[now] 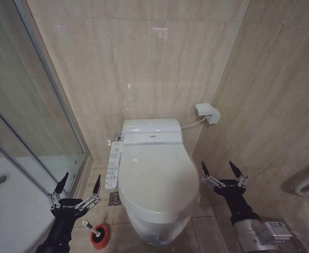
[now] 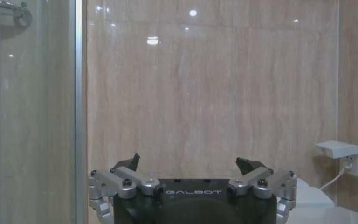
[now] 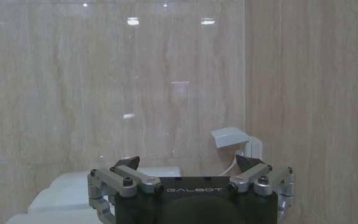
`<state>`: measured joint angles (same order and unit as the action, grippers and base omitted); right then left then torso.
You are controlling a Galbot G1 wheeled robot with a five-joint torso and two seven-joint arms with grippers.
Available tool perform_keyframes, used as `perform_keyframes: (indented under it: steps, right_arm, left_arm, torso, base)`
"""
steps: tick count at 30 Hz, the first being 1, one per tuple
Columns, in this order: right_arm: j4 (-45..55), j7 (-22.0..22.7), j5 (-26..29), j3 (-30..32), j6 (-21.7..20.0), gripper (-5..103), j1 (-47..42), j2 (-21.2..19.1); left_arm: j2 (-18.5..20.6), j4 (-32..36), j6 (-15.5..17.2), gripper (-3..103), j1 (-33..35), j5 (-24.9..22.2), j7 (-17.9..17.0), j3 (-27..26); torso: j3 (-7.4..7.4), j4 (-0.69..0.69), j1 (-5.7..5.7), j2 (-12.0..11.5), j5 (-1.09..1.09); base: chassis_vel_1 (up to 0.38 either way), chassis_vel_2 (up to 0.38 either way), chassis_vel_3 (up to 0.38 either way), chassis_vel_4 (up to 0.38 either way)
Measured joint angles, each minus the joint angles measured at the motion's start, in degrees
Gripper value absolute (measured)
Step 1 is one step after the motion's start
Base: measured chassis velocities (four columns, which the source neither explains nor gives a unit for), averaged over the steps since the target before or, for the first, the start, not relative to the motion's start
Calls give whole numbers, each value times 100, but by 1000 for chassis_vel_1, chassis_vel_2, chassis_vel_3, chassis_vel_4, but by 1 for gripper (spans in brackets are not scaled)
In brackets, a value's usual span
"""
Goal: Open the toilet lid, clean the toilet bowl with a toilet brush, close the toilet lid, and flush.
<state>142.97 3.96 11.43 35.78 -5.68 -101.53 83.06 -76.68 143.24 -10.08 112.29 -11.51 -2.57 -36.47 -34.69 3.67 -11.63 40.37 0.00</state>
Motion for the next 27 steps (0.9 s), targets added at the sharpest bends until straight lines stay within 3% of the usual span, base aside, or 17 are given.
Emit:
perform_keyframes:
  steps: [21, 25, 27]
  right_arm:
    - [-7, 3, 3, -1, -1, 100, 5, -3]
    - [-8, 3, 3, 0, -2, 100, 5, -3]
    - [-8, 4, 3, 0, -3, 100, 5, -3]
  left_arm:
    - [0, 0, 5, 100, -2, -1, 0, 0]
    - [48, 0, 320, 100, -141, -141, 25, -53]
    - [109, 0, 703, 100, -309, -316, 69, -114]
  torso:
    - [0, 0, 0, 0, 0]
    - [0, 0, 0, 0, 0]
    - [0, 0, 0, 0, 0]
  base:
    - [0, 0, 0, 0]
    - [0, 0, 0, 0]
    - [0, 0, 0, 0]
